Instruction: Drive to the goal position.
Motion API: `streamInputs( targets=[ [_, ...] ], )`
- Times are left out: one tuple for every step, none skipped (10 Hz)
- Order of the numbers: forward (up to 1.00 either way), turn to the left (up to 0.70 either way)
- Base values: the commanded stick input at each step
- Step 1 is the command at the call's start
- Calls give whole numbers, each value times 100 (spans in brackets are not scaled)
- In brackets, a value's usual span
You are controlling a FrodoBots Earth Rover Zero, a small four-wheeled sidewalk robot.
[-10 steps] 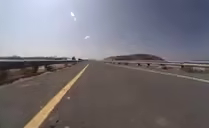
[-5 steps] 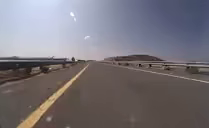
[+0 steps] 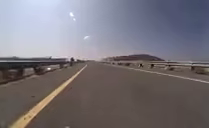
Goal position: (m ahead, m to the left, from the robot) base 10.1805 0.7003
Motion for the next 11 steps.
streamInputs(
  targets=[
    [100, 0],
    [100, 0],
    [100, 0],
    [100, 0],
    [100, 0],
    [100, 0],
    [100, 0],
    [100, 0],
    [100, 0],
    [100, 0],
    [100, 0]
  ],
)
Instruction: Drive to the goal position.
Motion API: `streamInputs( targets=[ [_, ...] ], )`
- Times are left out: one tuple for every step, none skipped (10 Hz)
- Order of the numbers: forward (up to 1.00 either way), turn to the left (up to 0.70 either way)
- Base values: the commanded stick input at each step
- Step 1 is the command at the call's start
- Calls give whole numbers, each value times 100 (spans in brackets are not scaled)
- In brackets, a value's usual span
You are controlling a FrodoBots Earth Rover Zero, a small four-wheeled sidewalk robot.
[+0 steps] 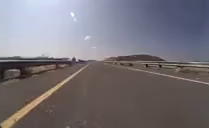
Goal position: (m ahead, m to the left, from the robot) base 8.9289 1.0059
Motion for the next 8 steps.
streamInputs(
  targets=[
    [100, 0],
    [100, 0],
    [100, 0],
    [100, 0],
    [100, 0],
    [100, 0],
    [100, 0],
    [100, 0]
  ],
)
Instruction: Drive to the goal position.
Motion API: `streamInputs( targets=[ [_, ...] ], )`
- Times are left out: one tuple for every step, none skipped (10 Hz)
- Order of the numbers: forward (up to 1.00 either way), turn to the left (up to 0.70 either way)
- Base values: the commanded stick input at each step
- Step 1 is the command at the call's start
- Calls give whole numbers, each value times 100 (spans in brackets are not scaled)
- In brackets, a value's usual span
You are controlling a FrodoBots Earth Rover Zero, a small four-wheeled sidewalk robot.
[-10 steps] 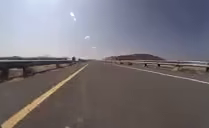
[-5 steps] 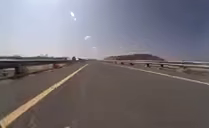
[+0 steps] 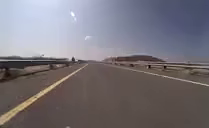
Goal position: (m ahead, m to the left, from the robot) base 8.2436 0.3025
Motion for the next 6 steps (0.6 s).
streamInputs(
  targets=[
    [100, 0],
    [100, 0],
    [100, 0],
    [100, 0],
    [100, 0],
    [100, 0]
  ],
)
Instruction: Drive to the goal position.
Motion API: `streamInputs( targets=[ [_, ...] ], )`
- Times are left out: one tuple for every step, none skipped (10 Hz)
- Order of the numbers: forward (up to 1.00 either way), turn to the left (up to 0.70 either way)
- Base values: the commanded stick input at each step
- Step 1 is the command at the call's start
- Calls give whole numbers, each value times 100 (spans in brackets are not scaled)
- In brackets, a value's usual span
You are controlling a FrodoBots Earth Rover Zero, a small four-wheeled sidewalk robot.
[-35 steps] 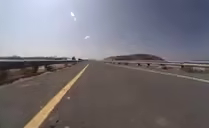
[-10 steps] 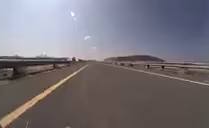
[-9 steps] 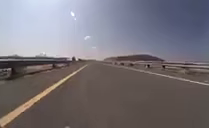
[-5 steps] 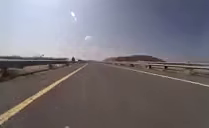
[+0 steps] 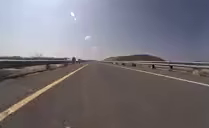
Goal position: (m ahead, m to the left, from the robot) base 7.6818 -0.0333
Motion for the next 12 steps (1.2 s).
streamInputs(
  targets=[
    [100, 0],
    [100, 0],
    [100, 0],
    [100, 0],
    [100, 0],
    [100, 0],
    [100, 0],
    [100, 0],
    [100, 0],
    [100, 0],
    [100, 0],
    [100, 0]
  ],
)
